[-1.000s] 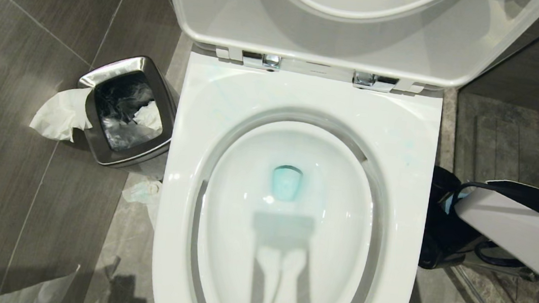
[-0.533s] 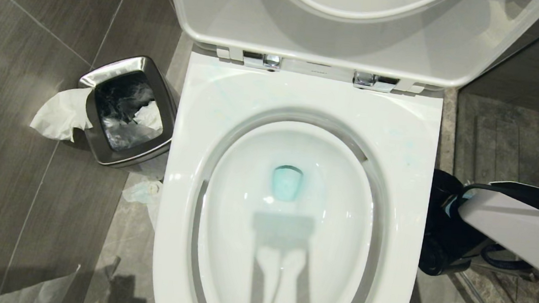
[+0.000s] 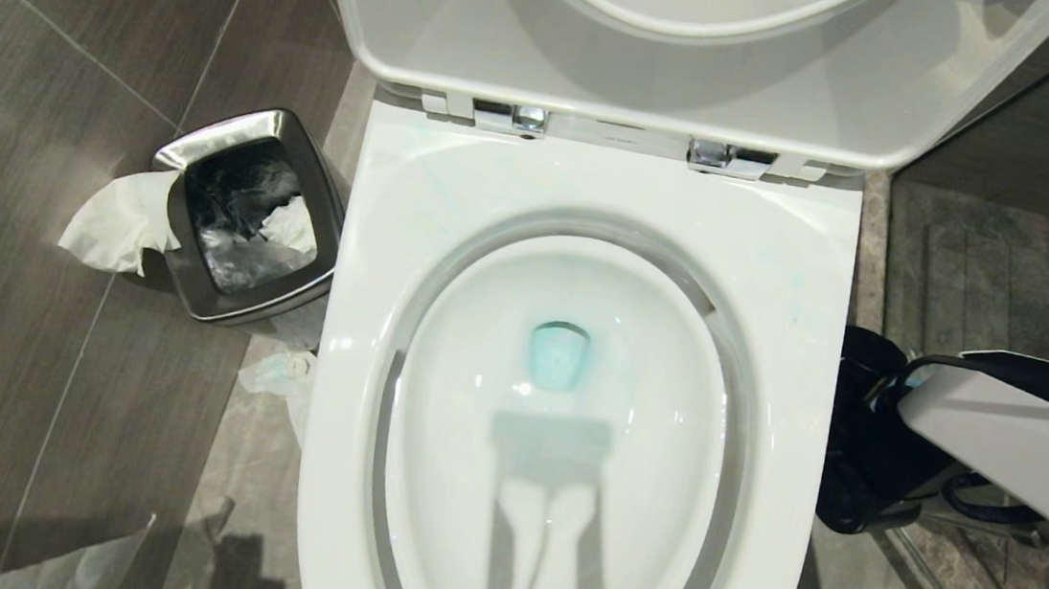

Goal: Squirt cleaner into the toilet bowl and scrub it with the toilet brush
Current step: Place the cleaning agent on the floor

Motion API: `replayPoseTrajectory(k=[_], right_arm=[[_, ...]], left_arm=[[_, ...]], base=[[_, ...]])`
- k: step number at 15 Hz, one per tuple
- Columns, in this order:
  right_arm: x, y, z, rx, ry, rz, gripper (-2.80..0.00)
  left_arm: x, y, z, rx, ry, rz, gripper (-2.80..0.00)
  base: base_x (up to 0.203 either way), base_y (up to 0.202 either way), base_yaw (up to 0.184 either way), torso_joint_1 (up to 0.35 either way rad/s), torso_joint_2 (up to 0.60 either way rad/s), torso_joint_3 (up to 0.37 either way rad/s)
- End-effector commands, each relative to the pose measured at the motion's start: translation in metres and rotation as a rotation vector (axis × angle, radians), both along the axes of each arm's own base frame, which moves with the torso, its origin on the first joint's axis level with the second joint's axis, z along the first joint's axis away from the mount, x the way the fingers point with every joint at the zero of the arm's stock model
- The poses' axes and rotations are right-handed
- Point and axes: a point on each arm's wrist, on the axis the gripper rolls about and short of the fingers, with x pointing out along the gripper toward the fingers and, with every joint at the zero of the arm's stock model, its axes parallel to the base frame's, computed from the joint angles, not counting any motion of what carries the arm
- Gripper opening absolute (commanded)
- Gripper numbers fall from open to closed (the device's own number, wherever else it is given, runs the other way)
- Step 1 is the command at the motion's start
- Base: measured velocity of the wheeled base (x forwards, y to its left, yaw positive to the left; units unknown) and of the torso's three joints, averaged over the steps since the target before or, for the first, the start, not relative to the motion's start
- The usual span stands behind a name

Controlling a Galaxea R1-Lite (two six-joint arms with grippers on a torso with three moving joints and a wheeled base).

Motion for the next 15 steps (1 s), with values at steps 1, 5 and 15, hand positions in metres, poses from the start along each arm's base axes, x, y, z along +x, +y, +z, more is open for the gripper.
replayPoseTrajectory(k=[1, 5, 15], right_arm=[[-0.001, 0.000, 0.001, -0.005, -0.003, -0.015, 0.00], [-0.005, -0.001, 0.001, -0.019, 0.009, -0.029, 0.00], [-0.016, -0.009, 0.007, -0.037, 0.027, -0.045, 0.00]], left_arm=[[0.000, 0.000, -0.001, -0.001, 0.003, 0.001, -2.80], [0.000, 0.000, -0.001, -0.001, 0.003, 0.000, -2.80], [0.000, 0.000, -0.001, -0.001, 0.003, -0.001, -2.80]], base=[[0.000, 0.000, 0.000, 0.000, 0.00, 0.000], [0.000, 0.000, 0.000, 0.000, 0.00, 0.000], [0.000, 0.000, 0.000, 0.000, 0.00, 0.000]])
